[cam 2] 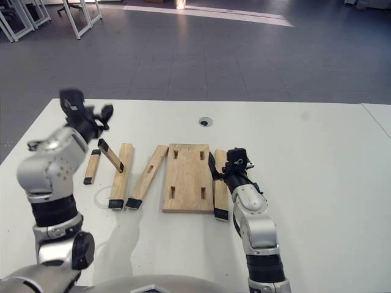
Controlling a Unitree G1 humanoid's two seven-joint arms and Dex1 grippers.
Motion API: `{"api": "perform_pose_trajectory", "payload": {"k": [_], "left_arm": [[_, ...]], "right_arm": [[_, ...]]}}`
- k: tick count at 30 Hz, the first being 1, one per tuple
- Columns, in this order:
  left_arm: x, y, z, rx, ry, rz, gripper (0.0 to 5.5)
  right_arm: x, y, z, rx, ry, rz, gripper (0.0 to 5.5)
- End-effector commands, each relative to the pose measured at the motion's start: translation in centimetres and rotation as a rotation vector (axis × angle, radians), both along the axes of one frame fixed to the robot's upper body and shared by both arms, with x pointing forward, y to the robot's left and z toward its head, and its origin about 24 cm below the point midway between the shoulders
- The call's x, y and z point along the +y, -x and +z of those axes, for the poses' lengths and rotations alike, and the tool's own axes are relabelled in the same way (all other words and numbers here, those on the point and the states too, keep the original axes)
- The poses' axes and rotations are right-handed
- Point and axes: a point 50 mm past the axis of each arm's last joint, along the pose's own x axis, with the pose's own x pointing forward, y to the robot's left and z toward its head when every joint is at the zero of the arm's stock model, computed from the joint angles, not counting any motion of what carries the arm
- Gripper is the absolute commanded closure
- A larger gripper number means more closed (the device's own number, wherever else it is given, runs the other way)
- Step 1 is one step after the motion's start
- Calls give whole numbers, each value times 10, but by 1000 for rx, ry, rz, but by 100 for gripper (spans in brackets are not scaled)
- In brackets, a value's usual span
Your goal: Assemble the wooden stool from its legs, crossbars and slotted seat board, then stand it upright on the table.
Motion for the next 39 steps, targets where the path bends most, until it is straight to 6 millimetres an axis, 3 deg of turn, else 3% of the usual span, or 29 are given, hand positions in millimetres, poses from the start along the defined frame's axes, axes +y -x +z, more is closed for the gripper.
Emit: {"api": "perform_pose_trajectory", "payload": {"k": [1, 4, 8, 11, 14, 15, 16, 20, 23, 29, 32, 39], "left_arm": [[-13, 16, -45, 110, 46, -40, 268], [-8, 11, -36, 54, 41, -27, 268], [4, -4, 0, -77, 13, 9, 268], [3, -9, 62, -262, -18, -5, 268], [-15, 3, 134, -469, 10, -85, 268], [-20, 11, 150, -505, 16, -119, 268], [-22, 19, 151, -490, 5, -140, 248], [-3, 55, 70, -197, -131, -35, 201], [-2, 88, 17, -19, -152, -5, 151], [-9, 113, -44, 244, -144, -31, 53], [-5, 118, -75, 370, -171, -28, 53], [2, 118, -106, 458, -185, -51, 53]], "right_arm": [[-1, -2, 1, 8, -9, -7, 109], [2, 0, 0, 12, -18, -11, 109], [6, 1, -2, 15, -27, -8, 109], [5, 5, -4, 22, -25, -6, 109], [4, 6, -4, 25, -20, -7, 109], [3, 6, -4, 26, -18, -8, 109], [3, 7, -4, 27, -16, -7, 109], [-2, 8, -4, 29, -8, -16, 109], [-5, 10, -6, 39, -1, -24, 109], [-4, 9, -5, 41, 3, -14, 109], [-2, 9, -4, 39, 2, -7, 109], [0, 9, -4, 40, -1, 2, 109]]}}
